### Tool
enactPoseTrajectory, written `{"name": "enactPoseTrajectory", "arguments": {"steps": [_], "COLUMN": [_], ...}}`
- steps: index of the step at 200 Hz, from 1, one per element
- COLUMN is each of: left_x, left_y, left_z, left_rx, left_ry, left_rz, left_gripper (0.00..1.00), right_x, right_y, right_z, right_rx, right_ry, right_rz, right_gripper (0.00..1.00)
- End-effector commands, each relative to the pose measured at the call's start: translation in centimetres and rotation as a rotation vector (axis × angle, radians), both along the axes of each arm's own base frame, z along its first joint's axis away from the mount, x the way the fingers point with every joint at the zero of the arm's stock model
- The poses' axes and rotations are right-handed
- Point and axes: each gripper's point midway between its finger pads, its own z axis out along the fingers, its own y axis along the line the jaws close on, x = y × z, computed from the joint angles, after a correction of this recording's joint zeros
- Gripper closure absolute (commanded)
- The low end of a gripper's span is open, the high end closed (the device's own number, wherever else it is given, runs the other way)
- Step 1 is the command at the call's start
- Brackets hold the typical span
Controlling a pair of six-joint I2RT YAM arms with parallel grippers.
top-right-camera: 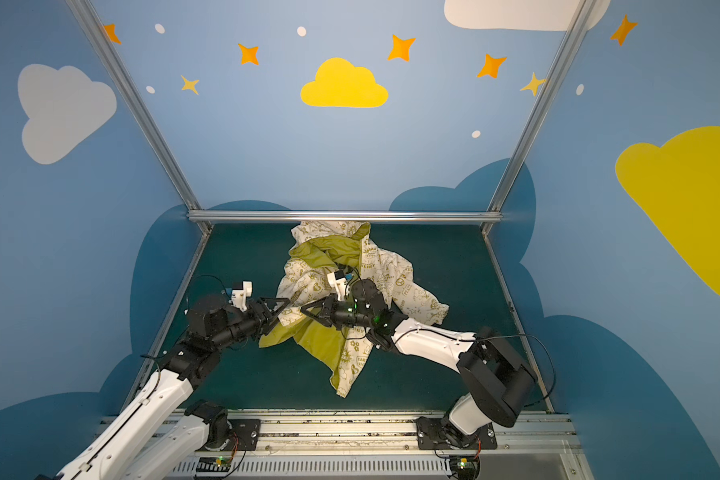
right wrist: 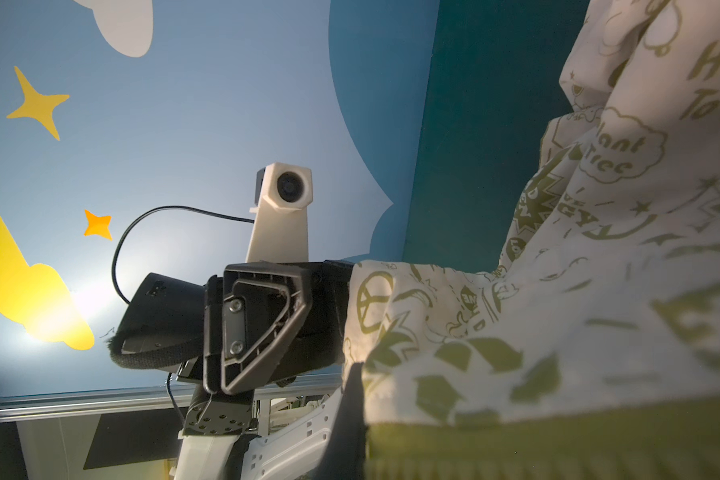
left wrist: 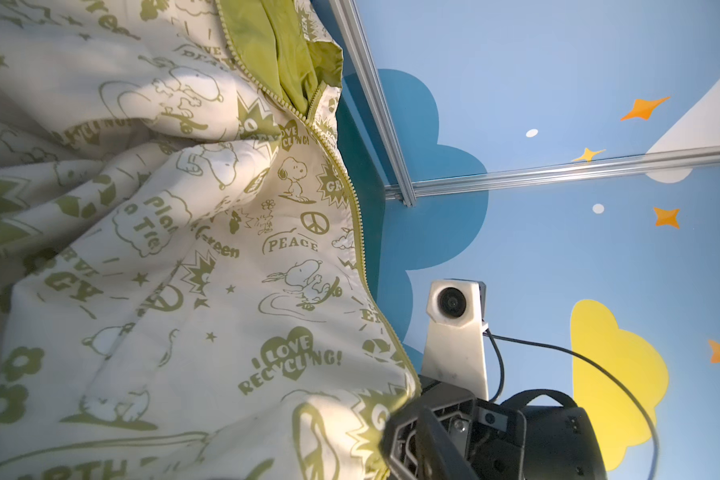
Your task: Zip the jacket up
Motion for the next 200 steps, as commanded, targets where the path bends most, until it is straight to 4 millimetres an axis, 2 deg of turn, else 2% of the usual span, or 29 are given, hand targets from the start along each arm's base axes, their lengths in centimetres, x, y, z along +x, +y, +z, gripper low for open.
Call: {"name": "enactPoseTrajectory", "arguments": {"steps": [1, 26, 51, 71, 105, 139, 153, 167, 185, 200], "left_x": [-0.2, -0.5, -0.7, -0.9, -1.0, -1.0, -1.0, -1.0, -1.0, -1.0], "left_y": [0.6, 0.5, 0.2, 0.2, 0.1, 0.0, 0.0, 0.0, 0.0, 0.1], "left_z": [-0.3, -0.8, -0.5, -0.1, 0.5, 1.3, 1.6, 1.7, 1.7, 1.7], "left_rx": [0.015, 0.008, 0.013, 0.022, 0.006, -0.013, -0.012, -0.012, -0.014, -0.013], "left_ry": [-0.014, 0.003, 0.001, -0.002, -0.009, -0.025, -0.031, -0.031, -0.032, -0.032], "left_rz": [0.028, 0.020, -0.003, -0.013, -0.015, -0.020, -0.018, -0.015, -0.015, -0.010], "left_gripper": [0.61, 0.85, 0.96, 0.96, 0.96, 0.94, 0.93, 0.92, 0.82, 0.78], "right_x": [0.3, 0.5, 1.2, 2.0, 2.8, 3.2, 3.1, 3.0, 2.7, 2.6], "right_y": [-0.6, -0.3, 0.1, 0.8, 2.9, 4.3, 4.5, 4.6, 4.8, 5.0], "right_z": [1.3, 2.4, 4.1, 5.2, 5.4, 3.0, 1.6, 1.1, 0.7, 0.3], "right_rx": [0.024, 0.045, 0.081, 0.109, 0.146, 0.108, 0.060, 0.049, 0.042, 0.030], "right_ry": [-0.044, -0.072, -0.118, -0.146, -0.136, -0.086, -0.062, -0.056, -0.045, -0.035], "right_rz": [-0.010, 0.005, 0.013, 0.024, 0.069, 0.090, 0.091, 0.096, 0.106, 0.115], "right_gripper": [1.00, 1.00, 1.00, 1.00, 1.00, 1.00, 1.00, 1.00, 1.00, 1.00]}}
